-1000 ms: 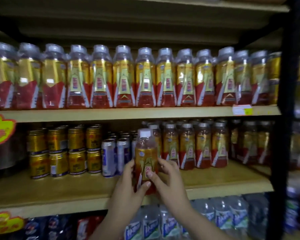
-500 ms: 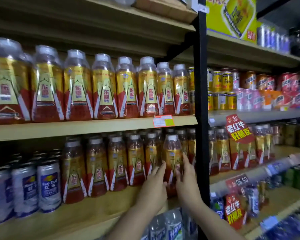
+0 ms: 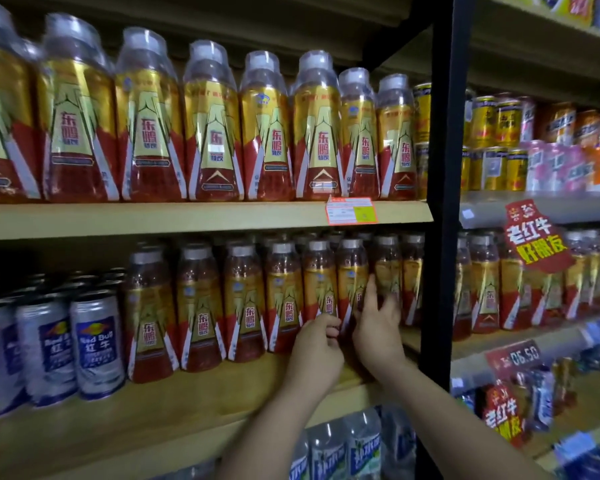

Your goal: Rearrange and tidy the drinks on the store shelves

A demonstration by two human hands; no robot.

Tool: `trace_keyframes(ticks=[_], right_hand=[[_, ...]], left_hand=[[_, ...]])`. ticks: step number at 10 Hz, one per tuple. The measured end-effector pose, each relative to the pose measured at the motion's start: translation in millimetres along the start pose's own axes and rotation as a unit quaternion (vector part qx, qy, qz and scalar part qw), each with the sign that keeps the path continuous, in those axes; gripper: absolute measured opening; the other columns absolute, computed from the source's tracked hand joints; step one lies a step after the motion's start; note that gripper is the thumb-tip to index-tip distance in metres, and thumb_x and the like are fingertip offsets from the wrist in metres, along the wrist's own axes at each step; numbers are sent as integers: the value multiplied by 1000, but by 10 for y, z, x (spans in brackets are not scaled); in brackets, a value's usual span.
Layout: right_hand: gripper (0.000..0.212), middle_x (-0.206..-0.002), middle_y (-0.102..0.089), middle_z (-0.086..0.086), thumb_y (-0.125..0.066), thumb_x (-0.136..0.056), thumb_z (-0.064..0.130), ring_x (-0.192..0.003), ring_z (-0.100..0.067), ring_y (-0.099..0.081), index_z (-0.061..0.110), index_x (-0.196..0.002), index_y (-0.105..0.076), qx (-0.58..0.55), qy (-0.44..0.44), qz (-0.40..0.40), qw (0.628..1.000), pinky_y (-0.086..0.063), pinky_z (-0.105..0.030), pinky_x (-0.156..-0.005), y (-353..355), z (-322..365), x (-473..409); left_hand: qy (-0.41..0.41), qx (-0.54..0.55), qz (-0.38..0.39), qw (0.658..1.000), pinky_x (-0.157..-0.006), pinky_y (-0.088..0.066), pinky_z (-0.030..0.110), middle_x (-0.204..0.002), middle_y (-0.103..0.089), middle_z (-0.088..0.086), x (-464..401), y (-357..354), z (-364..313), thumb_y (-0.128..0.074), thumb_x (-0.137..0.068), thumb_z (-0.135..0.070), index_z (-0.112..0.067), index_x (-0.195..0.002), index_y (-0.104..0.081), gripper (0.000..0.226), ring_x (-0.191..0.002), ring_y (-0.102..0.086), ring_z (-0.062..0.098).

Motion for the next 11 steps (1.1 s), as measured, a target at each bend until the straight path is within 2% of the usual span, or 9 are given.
trace_keyframes(ticks=[1,2,4,6,7,8,9,10,11], right_hand=[[83,-162,-6,-21,-43,-102,10,-148,-41,-18,33,-159,12,15,-25,13,999,-30,-52,-115,-23,-50,-7],[77,-158,-19,-22,-42,-103,13,-142,-42,-30,32,-159,8,13,-29,7,999,-38,-53,-110,-8,-55,9],[69,-151,-30,-22,-42,-102,16,-124,-39,-51,23,-157,-2,77,-20,-23,997,-53,-47,-83,47,51,99],[48,-143,-41,-21,-42,-104,18,-106,-39,-63,12,-149,-25,85,-11,-42,995,-49,-44,-72,21,67,135],[43,-141,-43,-21,-41,-104,21,-108,-42,-61,10,-145,-30,76,-20,-36,996,-43,-42,-71,86,104,184],[39,-144,-39,-23,-42,-104,18,-119,-43,-53,6,-140,-33,66,-21,8,998,-48,-49,-85,195,140,310],[55,-150,-30,-20,-45,-103,19,-134,-39,-39,9,-151,-21,127,-10,74,989,-44,-52,-100,324,353,709],[78,-163,-15,-16,-51,-101,28,-149,-35,-22,12,-159,-1,265,79,108,955,-38,-46,-110,518,860,1242],[73,-166,-17,-14,-43,-104,41,-152,-36,-18,16,-161,-5,315,159,131,926,-29,-52,-118,704,1353,1671]], left_hand=[[-14,-2,-15,1000,-89,-48,17,-111,-60,-8,21,25,-39,-47,-92,4,-26,-110,-64,39,-100,-57,1],[-33,-21,-29,999,-87,-47,16,-109,-61,-10,67,56,-70,-49,-93,2,-32,-100,-61,36,-98,-57,0],[-61,-101,-64,991,-83,-52,25,-107,-57,-13,251,148,-181,-49,-93,-10,-28,-103,-62,24,-92,-57,4],[-52,-141,-69,986,-91,-51,36,-109,-59,-6,412,303,-204,-51,-90,-11,-23,-105,-63,22,-101,-56,15],[-58,-193,-44,979,-97,-47,39,-118,-57,-2,578,505,-175,-51,-93,-15,-21,-114,-60,24,-112,-51,19],[-64,-293,-11,954,-100,-43,42,-124,-56,0,857,949,-82,-49,-97,-23,-21,-125,-55,29,-118,-48,21],[-30,-403,8,915,-105,-39,46,-128,-56,1,1277,1639,32,-45,-100,-30,-21,-130,-53,33,-121,-49,22],[51,-503,17,863,-109,-33,54,-134,-54,4,1773,2473,92,-41,-101,-34,-19,-135,-48,39,-124,-48,26],[93,-572,20,814,-114,-25,58,-142,-48,9,2208,3081,-10,-37,-101,-40,-17,-142,-42,47,-133,-40,30]])
Point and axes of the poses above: each hand's wrist, its own x-axis away from the middle knuckle, its own y-axis out of the back of the hand, z = x × y, the point moved 7 cm from there along -x, towards the middle knuckle
